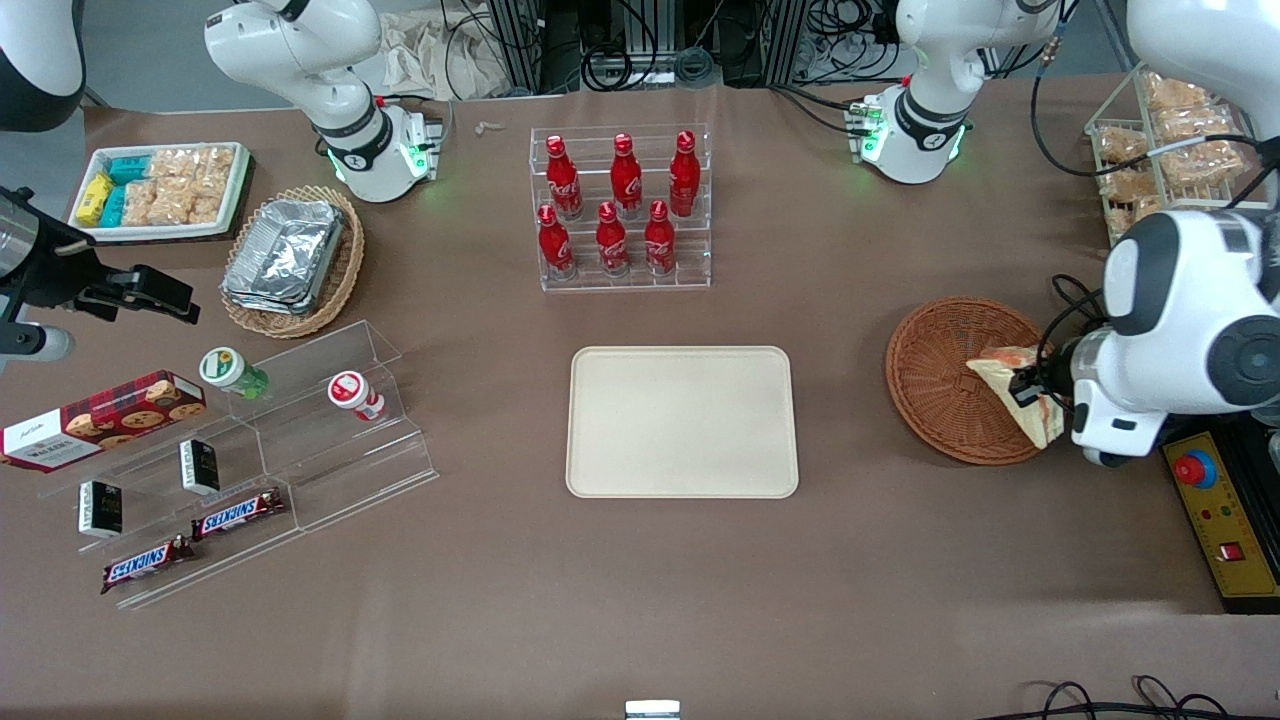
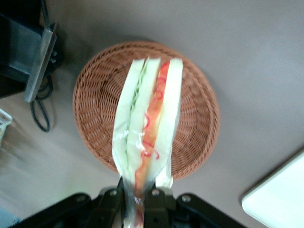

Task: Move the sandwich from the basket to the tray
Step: 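Close the left gripper on the sandwich wrapper and lift it, then carry the held sandwich with the left gripper over the cream tray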

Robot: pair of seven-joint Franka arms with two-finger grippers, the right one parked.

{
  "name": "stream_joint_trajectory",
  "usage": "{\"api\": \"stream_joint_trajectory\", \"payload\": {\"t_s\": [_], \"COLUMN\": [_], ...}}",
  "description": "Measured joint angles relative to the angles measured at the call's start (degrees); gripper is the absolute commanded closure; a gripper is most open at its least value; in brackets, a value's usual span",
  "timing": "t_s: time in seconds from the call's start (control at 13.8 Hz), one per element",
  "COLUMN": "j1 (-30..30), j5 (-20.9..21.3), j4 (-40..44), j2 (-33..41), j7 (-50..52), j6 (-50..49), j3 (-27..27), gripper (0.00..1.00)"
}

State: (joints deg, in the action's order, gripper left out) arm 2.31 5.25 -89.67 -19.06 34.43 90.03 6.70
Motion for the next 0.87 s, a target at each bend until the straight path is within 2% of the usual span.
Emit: {"api": "stream_joint_trajectory", "payload": {"t_s": [0.14,0.43,0.65,0.87], "j1": [-0.27,-0.69,-4.03,-7.21], "j5": [0.0,0.65,2.34,2.57], "j4": [5.94,12.56,15.15,15.65], "j2": [-1.42,-2.41,-2.66,-2.95], "j7": [-4.0,-12.64,-14.18,-14.19], "j6": [-3.78,-7.01,-7.37,-7.38], "j3": [0.03,1.62,2.43,2.67], "gripper": [1.0,1.0,0.95,0.97]}}
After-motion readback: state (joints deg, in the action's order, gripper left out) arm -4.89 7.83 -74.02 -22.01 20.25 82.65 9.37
